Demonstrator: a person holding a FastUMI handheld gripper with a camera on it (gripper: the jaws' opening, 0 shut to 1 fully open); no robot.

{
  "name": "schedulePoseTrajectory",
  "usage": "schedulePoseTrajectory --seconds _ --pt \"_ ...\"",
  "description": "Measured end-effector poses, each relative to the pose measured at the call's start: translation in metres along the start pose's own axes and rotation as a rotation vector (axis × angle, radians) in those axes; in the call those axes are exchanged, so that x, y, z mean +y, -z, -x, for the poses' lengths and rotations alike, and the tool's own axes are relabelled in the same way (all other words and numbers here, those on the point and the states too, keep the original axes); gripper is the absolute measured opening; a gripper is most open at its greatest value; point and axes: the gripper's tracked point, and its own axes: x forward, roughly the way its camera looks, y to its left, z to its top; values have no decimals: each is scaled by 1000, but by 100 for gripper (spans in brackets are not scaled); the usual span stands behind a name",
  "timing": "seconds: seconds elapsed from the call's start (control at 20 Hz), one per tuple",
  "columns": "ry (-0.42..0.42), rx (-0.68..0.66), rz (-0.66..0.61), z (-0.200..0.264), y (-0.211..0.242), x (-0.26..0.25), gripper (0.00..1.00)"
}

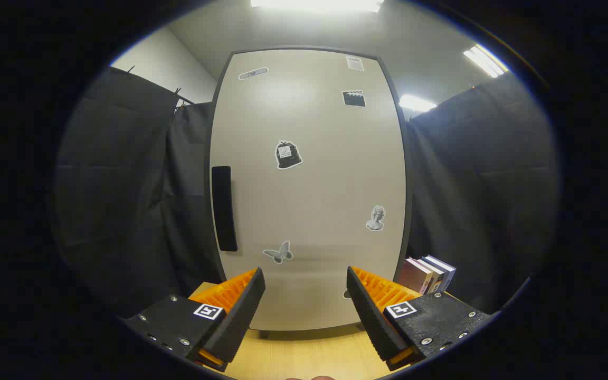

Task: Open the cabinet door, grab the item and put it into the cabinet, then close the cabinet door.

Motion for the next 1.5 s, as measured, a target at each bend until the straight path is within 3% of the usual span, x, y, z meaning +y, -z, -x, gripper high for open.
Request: schedulePoseTrajectory --seconds 1.5 --pt "7 16 -26 -4 -1 -1 96"
